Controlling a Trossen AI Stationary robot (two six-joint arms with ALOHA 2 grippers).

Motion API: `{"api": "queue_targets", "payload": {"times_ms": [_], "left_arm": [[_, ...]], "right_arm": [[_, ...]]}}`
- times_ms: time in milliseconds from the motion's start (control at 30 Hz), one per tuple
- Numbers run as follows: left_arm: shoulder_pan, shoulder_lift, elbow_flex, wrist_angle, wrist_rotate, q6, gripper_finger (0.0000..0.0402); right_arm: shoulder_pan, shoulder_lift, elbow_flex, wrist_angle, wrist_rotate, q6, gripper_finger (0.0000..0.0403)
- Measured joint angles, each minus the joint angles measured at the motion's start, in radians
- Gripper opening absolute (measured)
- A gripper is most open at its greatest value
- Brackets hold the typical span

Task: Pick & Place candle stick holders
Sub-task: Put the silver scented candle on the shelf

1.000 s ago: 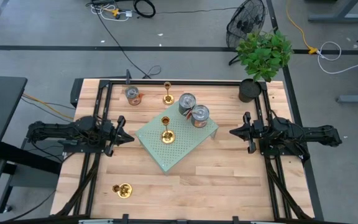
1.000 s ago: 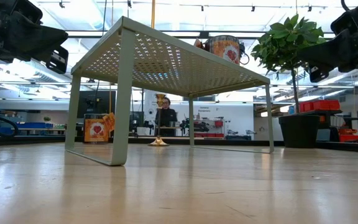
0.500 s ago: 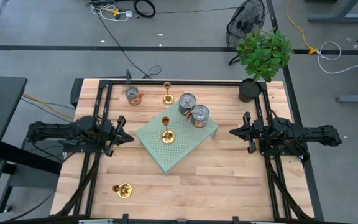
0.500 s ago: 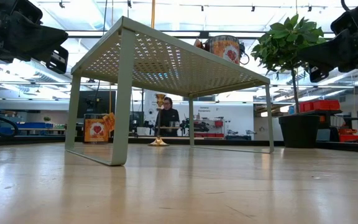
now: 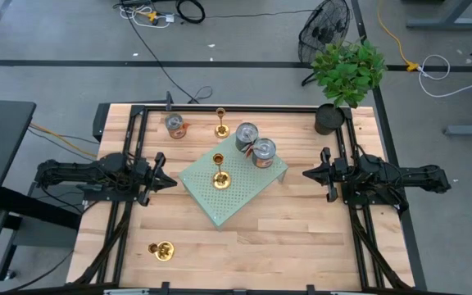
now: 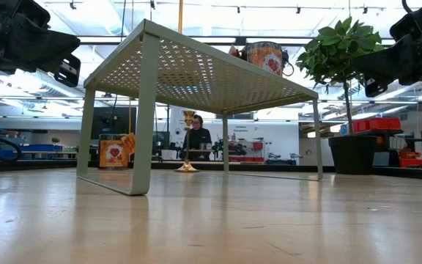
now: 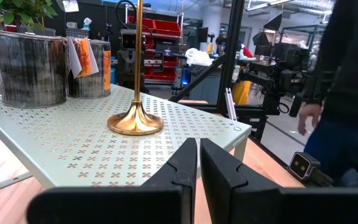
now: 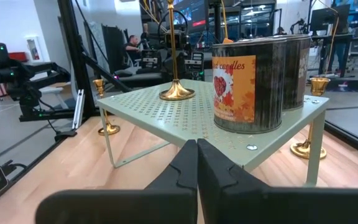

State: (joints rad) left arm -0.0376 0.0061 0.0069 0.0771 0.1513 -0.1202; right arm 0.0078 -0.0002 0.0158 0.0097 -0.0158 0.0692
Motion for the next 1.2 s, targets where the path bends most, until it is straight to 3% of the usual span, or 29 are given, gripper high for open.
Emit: {"api": "queue_targets", "payload": {"times_ms": [900, 1067, 1200], "left_arm": [[0.000, 0.000, 0.000, 0.000, -0.001, 0.001, 0.0025], [0.000, 0.000, 0.000, 0.001, -0.106, 0.036, 0.0025], [0.000, 0.000, 0.000, 0.004, -0.198, -0.062, 0.0025]], "right_arm": [[0.000, 0.000, 0.000, 0.000, 0.000, 0.000, 0.0003], [0.000, 0.000, 0.000, 0.000, 0.000, 0.000, 0.0003], [0.000, 0.000, 0.000, 0.000, 0.000, 0.000, 0.0003]]}}
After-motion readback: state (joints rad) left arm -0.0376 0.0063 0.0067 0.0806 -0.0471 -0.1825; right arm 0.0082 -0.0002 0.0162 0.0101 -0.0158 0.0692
